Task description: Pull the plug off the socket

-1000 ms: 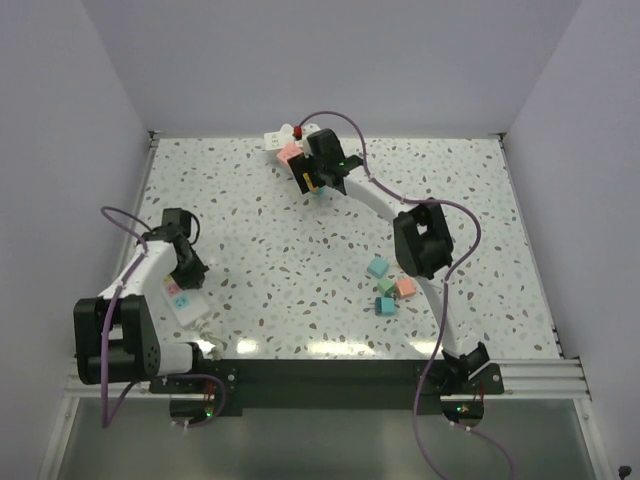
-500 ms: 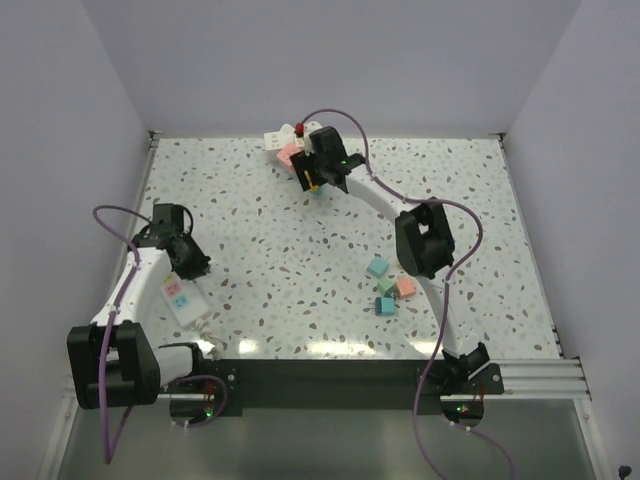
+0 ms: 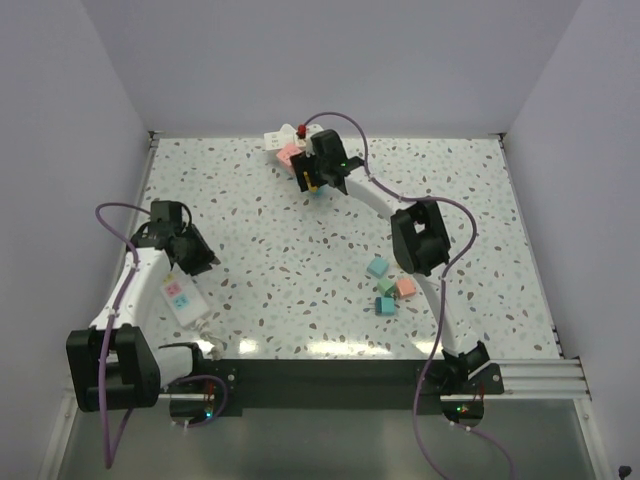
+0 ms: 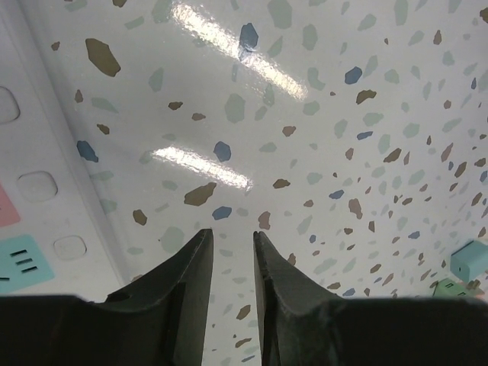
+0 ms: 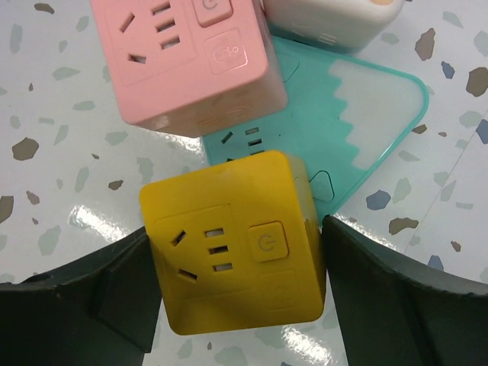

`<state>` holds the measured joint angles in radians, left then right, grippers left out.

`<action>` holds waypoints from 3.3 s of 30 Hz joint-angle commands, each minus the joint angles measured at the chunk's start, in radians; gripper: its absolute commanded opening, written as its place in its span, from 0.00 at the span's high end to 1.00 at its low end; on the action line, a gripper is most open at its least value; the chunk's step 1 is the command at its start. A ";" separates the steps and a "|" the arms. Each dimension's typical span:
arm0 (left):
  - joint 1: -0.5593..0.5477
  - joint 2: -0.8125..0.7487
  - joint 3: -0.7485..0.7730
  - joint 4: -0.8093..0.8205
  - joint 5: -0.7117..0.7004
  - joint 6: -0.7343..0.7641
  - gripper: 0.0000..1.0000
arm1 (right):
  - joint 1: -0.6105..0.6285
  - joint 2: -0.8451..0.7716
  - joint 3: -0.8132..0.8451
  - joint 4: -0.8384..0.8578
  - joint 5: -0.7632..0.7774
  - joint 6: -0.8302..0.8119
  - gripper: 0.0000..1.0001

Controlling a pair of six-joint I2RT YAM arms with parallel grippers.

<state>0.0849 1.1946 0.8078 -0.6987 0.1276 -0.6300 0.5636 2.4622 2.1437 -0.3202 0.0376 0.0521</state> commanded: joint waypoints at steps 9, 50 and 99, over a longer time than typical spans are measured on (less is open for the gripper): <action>0.003 -0.052 -0.012 0.096 0.099 0.003 0.70 | 0.007 -0.245 -0.172 -0.013 -0.036 -0.023 0.89; -0.319 0.290 0.109 0.473 0.402 0.047 0.66 | 0.343 -1.122 -1.118 -0.203 0.025 -0.060 0.01; -0.482 0.553 0.277 0.436 0.539 0.368 0.41 | 0.417 -0.802 -0.929 -0.387 0.194 0.657 0.97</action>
<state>-0.3935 1.7176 1.0912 -0.3103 0.5949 -0.2939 0.9802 1.6764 1.2167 -0.7876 0.2615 0.8223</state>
